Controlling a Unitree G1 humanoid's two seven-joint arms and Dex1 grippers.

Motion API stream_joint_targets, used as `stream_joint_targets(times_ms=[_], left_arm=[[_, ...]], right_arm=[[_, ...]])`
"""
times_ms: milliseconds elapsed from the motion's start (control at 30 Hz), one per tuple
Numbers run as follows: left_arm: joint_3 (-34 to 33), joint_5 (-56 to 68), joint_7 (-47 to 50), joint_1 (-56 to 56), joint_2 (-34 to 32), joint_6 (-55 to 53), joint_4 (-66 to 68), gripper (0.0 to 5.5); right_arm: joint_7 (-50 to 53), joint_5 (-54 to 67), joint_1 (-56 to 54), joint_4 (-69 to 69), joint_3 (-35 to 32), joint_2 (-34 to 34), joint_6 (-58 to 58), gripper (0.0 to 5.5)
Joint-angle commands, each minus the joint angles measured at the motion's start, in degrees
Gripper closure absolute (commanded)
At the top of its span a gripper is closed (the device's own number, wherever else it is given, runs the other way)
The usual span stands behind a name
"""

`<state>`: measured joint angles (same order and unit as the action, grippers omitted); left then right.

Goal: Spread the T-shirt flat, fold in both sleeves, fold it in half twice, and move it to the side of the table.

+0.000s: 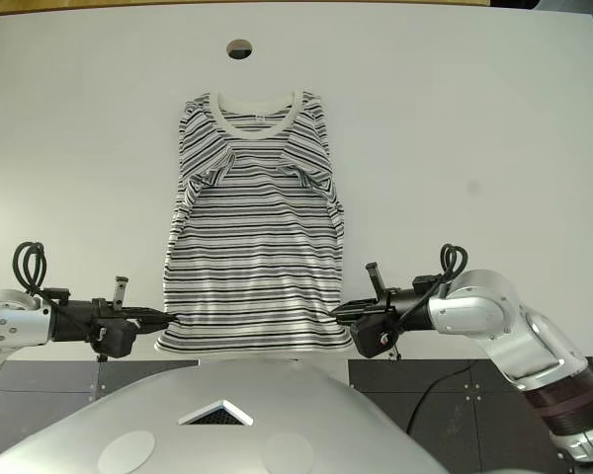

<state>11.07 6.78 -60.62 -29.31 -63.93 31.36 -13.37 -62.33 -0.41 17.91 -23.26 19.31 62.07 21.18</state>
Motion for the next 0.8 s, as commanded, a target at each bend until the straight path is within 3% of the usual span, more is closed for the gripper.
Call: stream_joint_targets(times_ms=[33,267,500,633,800], left_arm=[[-3.2,14.6,-5.6,-6.5,-3.8,0.4,-6.0,5.37],[-13.3,25.1,-11.2,-18.9,-3.7,1.2,-10.4,5.37],[-11.7,16.0,2.7,2.3,9.2,-9.0,-3.2,5.37],[-9.7,10.1,13.6,17.5,16.4,-23.2,2.1,5.37],[-7.8,10.4,18.1,27.6,23.0,-37.2,7.5,5.37]], right_arm=[[-5.1,12.2,3.2,-4.5,-2.3,4.5,-6.7,5.4],[-11.3,23.3,10.1,-7.6,-9.9,10.5,-13.1,5.4],[-0.8,21.6,-3.2,-1.1,-11.2,-3.7,-16.4,5.4],[6.8,21.1,-11.7,2.9,-12.1,-11.0,-23.5,5.4],[15.7,14.3,-21.7,10.7,-9.1,-18.2,-34.4,5.4]])
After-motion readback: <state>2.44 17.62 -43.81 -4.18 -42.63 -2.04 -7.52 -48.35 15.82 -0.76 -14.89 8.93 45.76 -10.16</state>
